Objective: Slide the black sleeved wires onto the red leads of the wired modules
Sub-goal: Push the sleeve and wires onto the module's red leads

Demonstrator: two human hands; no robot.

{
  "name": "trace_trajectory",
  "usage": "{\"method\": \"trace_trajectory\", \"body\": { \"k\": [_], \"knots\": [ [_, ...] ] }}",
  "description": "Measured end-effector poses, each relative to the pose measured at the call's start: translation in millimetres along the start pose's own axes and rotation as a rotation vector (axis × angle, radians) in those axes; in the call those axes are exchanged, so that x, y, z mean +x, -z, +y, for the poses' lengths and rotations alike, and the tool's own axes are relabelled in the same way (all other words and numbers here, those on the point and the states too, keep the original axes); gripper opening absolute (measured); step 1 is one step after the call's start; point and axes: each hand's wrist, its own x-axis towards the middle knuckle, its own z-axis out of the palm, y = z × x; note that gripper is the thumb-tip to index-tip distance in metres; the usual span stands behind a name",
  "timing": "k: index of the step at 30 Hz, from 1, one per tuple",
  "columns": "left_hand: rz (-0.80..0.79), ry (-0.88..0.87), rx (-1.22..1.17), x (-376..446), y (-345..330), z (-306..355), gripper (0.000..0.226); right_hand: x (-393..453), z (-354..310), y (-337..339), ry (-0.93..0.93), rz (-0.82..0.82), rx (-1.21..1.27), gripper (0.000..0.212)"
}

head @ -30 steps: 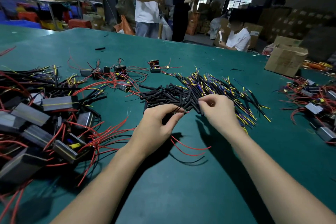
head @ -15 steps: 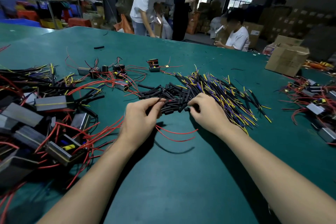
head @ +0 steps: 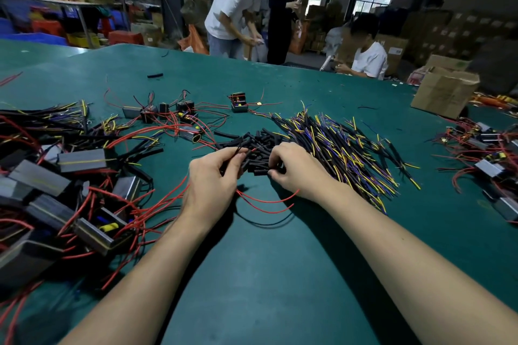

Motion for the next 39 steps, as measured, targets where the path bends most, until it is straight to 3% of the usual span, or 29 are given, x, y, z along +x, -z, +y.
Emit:
{"method": "trace_trajectory", "body": {
  "k": [2,7,14,21,25,29,34,39],
  "knots": [
    [0.012,-0.003,0.004,1,1,0,0.015,2,1,2,-0.007,-0.015,0.042,0.005],
    [0.06,0.009,-0.014,3,0,2,0.016,10,-2,5,-0.101,0.13,0.238,0.01],
    [0.092,0.08,-0.052,3,1,4,0.017,26,-10,8,-0.066,-0.062,-0.063,0.013],
    [-0.021,0.197,-0.13,3,3,5,0.017,30,-14,11,-0.063,-0.16,-0.11,0.014],
    [-0.094,0.351,-0.333,7,10,10,0.015,30,-10,8,-0.142,-0.161,0.005,0.023],
    [-0.127,0.385,-0.438,9,15,13,0.014,23,1,14,-0.177,-0.063,0.213,0.024],
    [-0.146,0.312,-0.362,8,15,15,0.016,11,14,18,-0.268,0.02,0.373,0.006],
    [-0.142,0.294,-0.289,6,16,16,0.017,1,18,15,-0.382,0.042,0.592,0.018]
  ]
}}
